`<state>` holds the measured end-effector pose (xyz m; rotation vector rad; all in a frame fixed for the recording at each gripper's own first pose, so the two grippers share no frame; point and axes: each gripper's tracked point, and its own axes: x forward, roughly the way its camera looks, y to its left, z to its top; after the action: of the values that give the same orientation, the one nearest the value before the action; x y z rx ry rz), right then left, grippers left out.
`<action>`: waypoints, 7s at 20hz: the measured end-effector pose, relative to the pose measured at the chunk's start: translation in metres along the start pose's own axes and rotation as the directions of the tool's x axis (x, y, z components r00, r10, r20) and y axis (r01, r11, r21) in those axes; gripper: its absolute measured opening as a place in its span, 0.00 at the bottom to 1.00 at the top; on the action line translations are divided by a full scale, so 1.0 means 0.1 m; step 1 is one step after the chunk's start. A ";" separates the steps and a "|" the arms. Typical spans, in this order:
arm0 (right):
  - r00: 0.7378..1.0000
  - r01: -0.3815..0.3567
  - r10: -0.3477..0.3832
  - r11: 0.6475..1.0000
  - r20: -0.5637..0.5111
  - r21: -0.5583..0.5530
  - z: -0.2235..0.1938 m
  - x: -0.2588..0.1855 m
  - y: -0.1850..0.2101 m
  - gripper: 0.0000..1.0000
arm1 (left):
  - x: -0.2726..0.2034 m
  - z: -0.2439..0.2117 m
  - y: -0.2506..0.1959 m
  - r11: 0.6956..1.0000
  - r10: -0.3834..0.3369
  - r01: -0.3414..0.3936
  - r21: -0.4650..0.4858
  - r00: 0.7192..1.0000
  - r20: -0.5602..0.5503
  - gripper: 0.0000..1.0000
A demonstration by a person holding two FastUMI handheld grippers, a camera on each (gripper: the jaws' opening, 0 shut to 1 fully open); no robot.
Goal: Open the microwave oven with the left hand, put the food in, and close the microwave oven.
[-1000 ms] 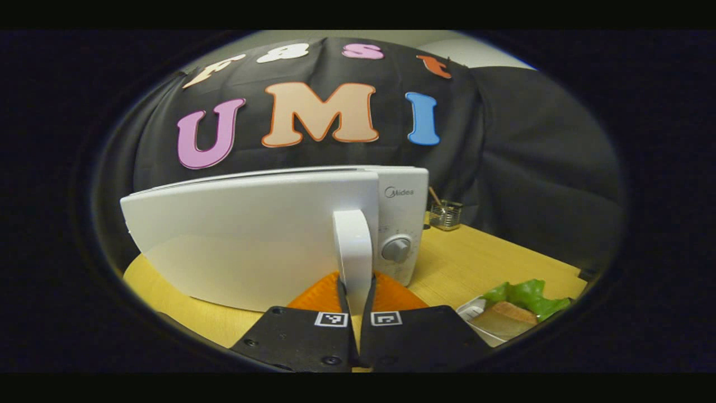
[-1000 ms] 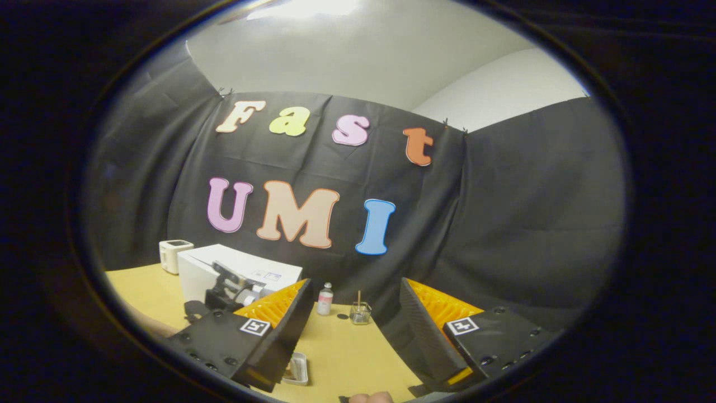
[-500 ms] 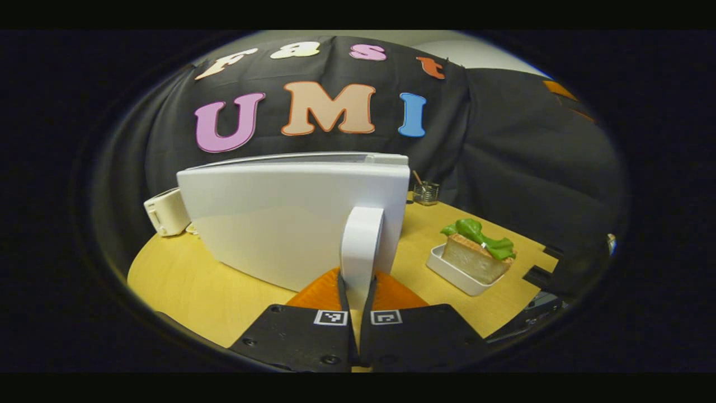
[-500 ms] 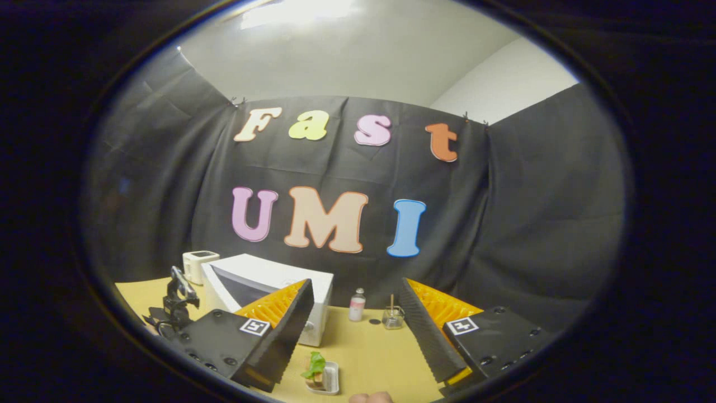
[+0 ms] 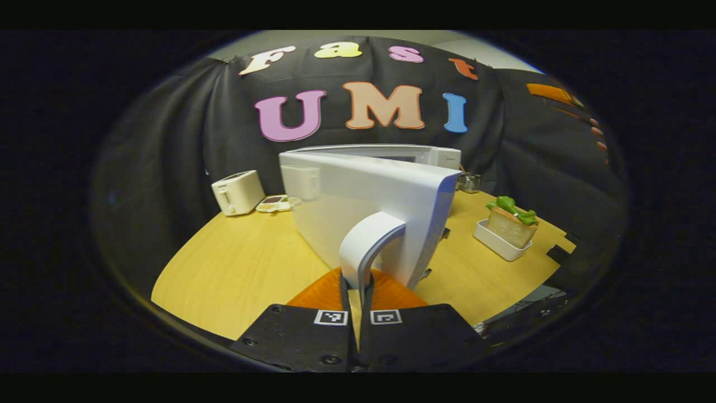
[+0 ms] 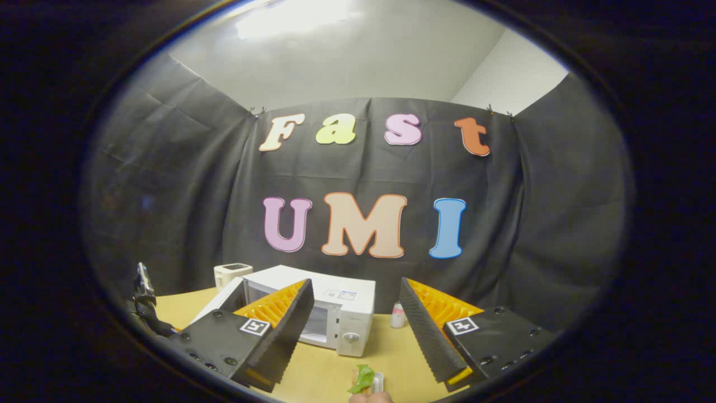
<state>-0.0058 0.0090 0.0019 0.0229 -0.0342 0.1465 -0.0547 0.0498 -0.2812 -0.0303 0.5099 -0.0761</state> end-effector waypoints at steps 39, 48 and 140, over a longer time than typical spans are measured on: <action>0.981 0.048 -0.058 0.997 -0.185 -0.053 -1.03 -0.11 -0.04 0.97 | -0.68 0.11 0.79 0.982 0.036 -0.032 -0.188 0.999 0.020 0.97; 0.914 0.053 -0.076 0.996 -0.398 -0.067 -2.19 -0.28 -0.19 0.99 | -1.15 1.18 0.87 0.987 0.119 -0.090 -0.136 0.966 0.230 0.96; 0.749 0.561 0.184 0.334 -0.637 0.757 -3.62 2.61 2.63 0.28 | -1.41 1.26 1.38 0.971 0.164 -0.103 -0.217 0.944 0.286 0.94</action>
<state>0.2254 0.3166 -0.3451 1.1958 0.7859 -0.1261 -0.1068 0.2003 -0.1089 -0.2010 0.2095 0.1132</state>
